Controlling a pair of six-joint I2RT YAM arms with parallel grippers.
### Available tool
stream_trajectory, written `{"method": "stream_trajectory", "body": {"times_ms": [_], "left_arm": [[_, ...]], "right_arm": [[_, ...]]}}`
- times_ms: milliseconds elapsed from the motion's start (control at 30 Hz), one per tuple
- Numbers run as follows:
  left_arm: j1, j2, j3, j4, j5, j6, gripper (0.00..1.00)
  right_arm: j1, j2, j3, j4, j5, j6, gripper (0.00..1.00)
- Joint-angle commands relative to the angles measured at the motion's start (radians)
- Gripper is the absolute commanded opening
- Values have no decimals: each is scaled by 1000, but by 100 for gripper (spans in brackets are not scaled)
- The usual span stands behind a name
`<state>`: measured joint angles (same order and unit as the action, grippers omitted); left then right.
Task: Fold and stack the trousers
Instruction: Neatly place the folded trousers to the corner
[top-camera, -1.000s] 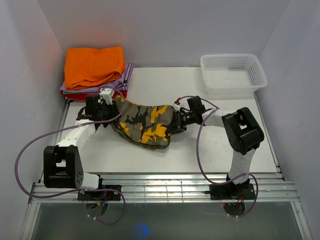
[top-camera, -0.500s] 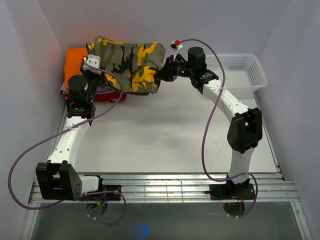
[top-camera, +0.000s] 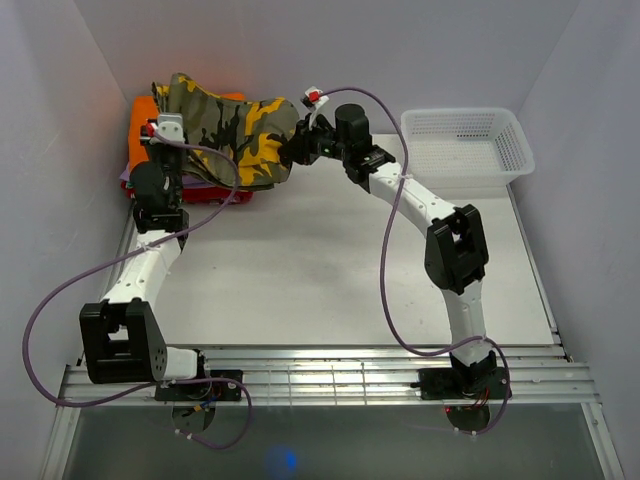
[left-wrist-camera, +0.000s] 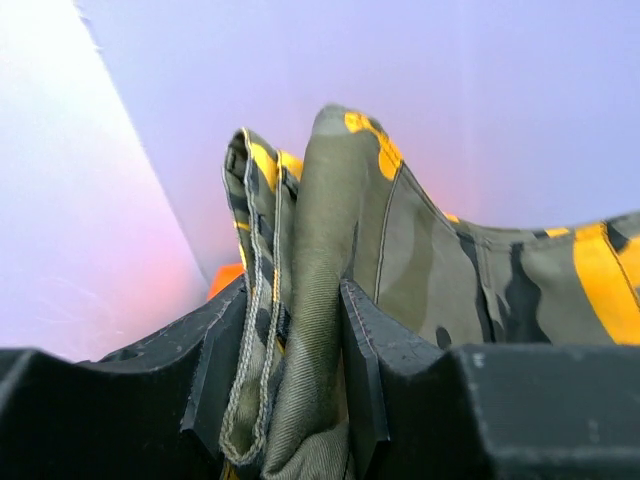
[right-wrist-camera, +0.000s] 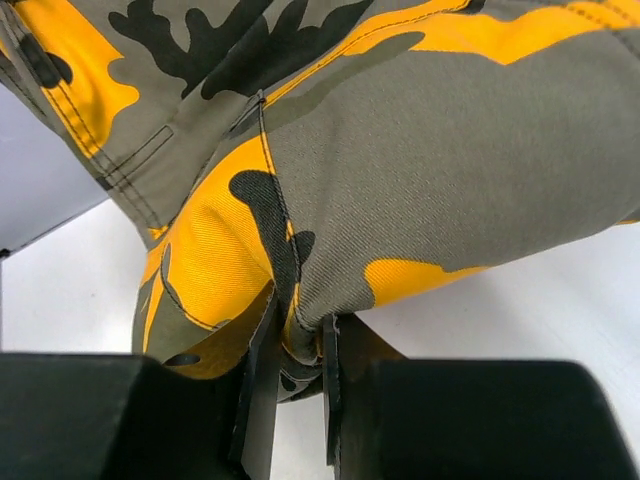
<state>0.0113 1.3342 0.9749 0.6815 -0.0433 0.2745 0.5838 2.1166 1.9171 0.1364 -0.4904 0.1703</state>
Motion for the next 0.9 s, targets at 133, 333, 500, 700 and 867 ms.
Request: {"method": "stream_trajectory", "body": {"times_ms": [133, 333, 500, 700, 867], "left_arm": [[76, 65, 40, 272, -40, 61, 0], [167, 280, 212, 349, -79, 72, 0], [220, 595, 476, 380, -147, 147, 0], [220, 956, 693, 263, -162, 299, 0], [219, 1016, 688, 259, -133, 344, 0]], "right_arm": [[31, 112, 301, 287, 197, -84, 8], [99, 376, 552, 533, 378, -208, 21], [123, 453, 475, 565, 443, -350, 90], [-10, 156, 65, 456, 412, -273, 90], [-105, -70, -107, 272, 283, -230, 90]]}}
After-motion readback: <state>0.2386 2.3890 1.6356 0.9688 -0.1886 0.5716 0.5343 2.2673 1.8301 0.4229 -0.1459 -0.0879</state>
